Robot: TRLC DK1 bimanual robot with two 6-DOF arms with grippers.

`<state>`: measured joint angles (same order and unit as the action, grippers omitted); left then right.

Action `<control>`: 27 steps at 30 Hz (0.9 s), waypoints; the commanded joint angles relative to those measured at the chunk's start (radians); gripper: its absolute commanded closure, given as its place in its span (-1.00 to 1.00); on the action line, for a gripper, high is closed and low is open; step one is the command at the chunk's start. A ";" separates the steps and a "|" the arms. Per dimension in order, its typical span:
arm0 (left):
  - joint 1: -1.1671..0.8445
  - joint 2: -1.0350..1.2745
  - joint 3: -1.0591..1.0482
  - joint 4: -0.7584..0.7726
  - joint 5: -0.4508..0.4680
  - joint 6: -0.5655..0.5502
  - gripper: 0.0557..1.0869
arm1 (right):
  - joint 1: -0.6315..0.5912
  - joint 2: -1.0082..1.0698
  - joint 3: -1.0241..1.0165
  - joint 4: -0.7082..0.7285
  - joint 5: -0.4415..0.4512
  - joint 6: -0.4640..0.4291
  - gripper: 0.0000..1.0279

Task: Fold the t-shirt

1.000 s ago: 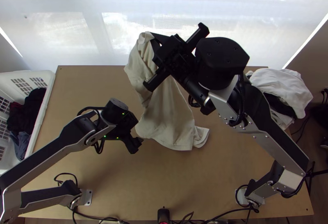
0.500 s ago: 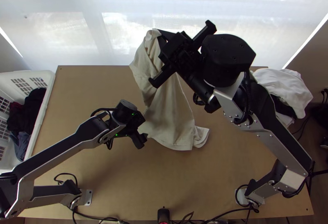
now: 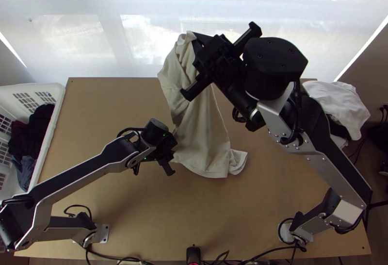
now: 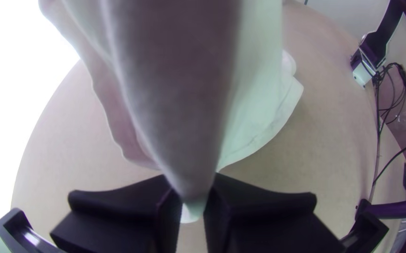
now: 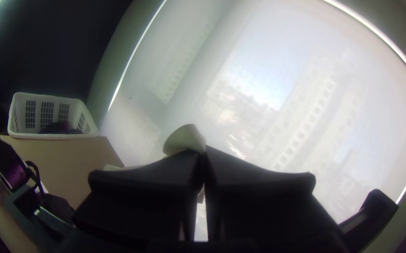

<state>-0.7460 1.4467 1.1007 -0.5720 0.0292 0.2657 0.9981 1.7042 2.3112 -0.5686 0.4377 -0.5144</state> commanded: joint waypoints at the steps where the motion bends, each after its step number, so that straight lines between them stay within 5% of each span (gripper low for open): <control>1: 0.010 -0.002 0.010 -0.019 0.009 0.004 0.93 | -0.012 -0.006 -0.004 -0.005 -0.001 0.001 0.95; 27: 0.344 -0.312 0.234 -0.212 0.009 -0.011 0.93 | -0.173 -0.130 -0.053 -0.059 -0.002 0.022 0.95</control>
<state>-0.5030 1.2030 1.2556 -0.7387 0.0399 0.2623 0.8810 1.6226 2.2723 -0.5922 0.4374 -0.5095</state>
